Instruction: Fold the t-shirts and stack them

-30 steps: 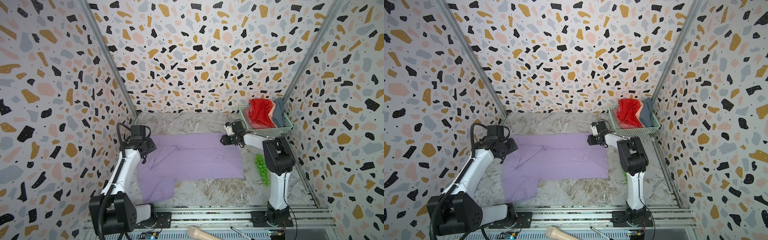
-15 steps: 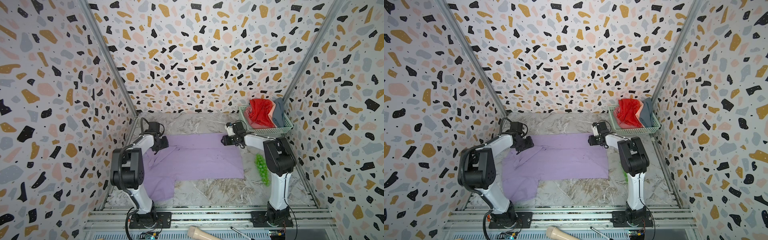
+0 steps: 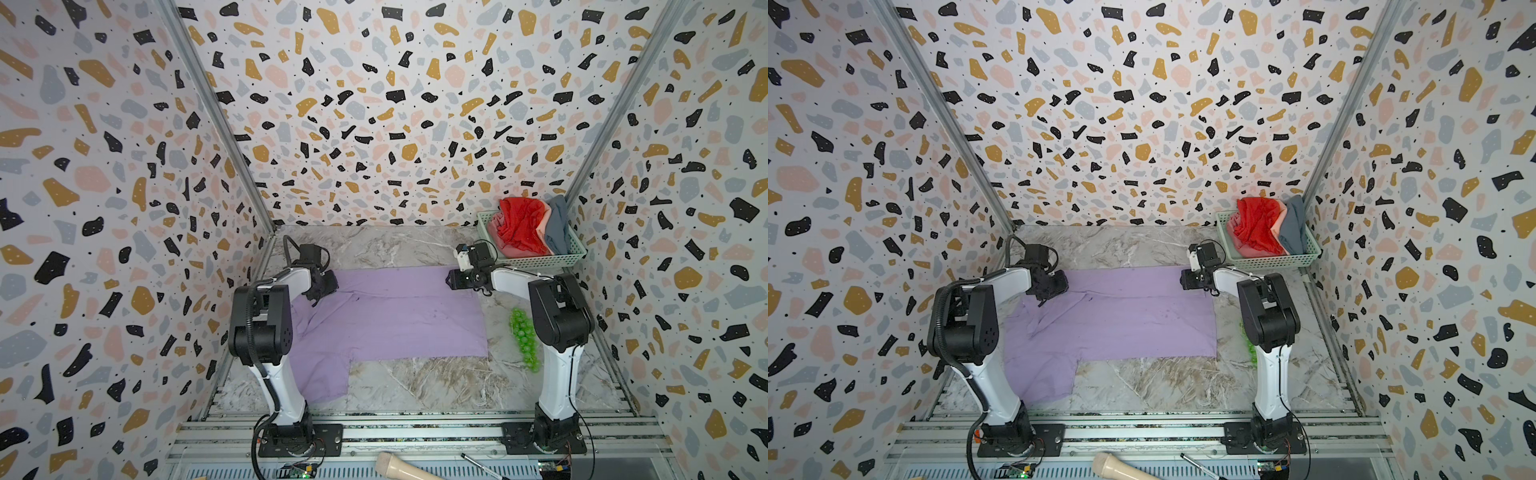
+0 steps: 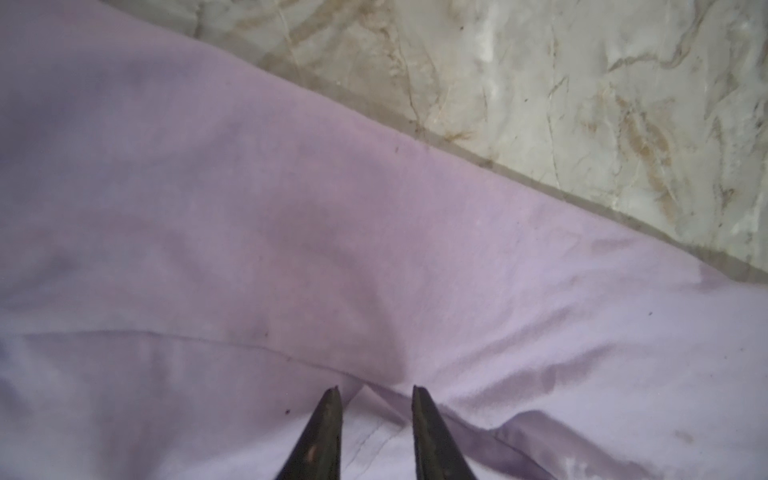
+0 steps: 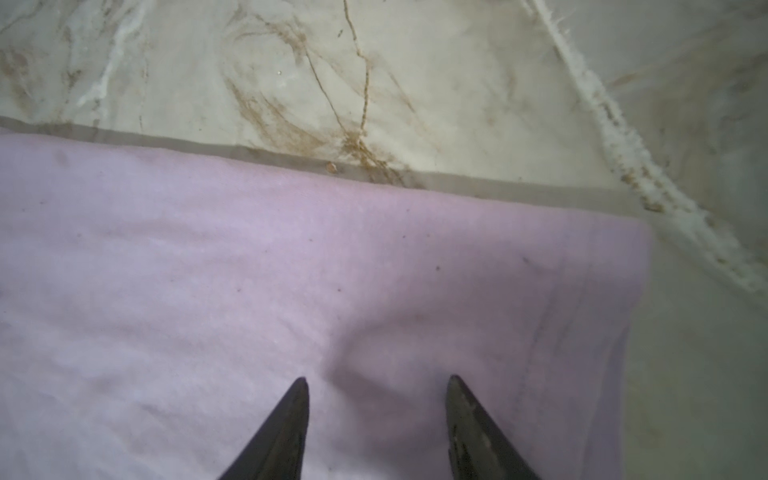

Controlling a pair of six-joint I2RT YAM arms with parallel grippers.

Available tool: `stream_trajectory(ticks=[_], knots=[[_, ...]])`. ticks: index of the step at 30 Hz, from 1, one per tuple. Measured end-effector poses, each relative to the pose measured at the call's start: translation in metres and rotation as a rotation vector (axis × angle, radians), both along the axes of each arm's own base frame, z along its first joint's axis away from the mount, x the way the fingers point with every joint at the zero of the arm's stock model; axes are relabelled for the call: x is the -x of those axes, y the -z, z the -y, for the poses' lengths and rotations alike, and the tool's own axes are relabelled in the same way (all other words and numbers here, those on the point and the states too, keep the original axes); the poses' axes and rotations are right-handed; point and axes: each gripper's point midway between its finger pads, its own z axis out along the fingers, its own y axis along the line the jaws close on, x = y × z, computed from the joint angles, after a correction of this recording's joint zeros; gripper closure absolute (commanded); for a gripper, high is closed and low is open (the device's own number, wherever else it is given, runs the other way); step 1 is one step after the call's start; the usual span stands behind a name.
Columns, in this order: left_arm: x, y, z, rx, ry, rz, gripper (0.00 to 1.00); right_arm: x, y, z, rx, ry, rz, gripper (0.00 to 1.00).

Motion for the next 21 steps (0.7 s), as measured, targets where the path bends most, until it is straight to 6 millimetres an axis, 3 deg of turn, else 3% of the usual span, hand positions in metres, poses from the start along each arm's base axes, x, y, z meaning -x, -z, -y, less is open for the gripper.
stream_trajectory(ticks=[6, 11, 16, 21], knots=[[0.000, 0.009, 0.002, -0.005, 0.007, -0.013, 0.75, 0.000, 0.000, 0.001, 0.002, 0.002, 0.000, 0.46], [-0.001, 0.009, 0.003, -0.027, 0.011, -0.011, 0.99, 0.000, 0.000, 0.001, 0.002, 0.003, -0.001, 0.46], [0.002, 0.007, 0.003, -0.055, 0.014, -0.009, 1.00, 0.000, 0.000, 0.001, 0.000, 0.004, -0.001, 0.47], [0.024, -0.011, 0.004, -0.082, 0.020, -0.010, 1.00, 0.000, 0.000, 0.001, 0.000, 0.005, -0.001, 0.47]])
